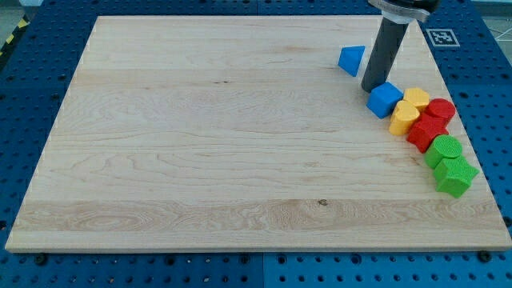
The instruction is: Slide the blue triangle to the left side of the blue cube
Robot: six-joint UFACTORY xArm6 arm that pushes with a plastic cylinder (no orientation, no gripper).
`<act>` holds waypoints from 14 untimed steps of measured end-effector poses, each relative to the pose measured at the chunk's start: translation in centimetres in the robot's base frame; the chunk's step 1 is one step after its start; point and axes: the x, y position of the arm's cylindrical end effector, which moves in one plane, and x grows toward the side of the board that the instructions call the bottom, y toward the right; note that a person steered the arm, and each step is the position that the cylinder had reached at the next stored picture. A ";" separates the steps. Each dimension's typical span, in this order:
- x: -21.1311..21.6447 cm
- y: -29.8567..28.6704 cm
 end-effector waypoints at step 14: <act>-2.0 -2.9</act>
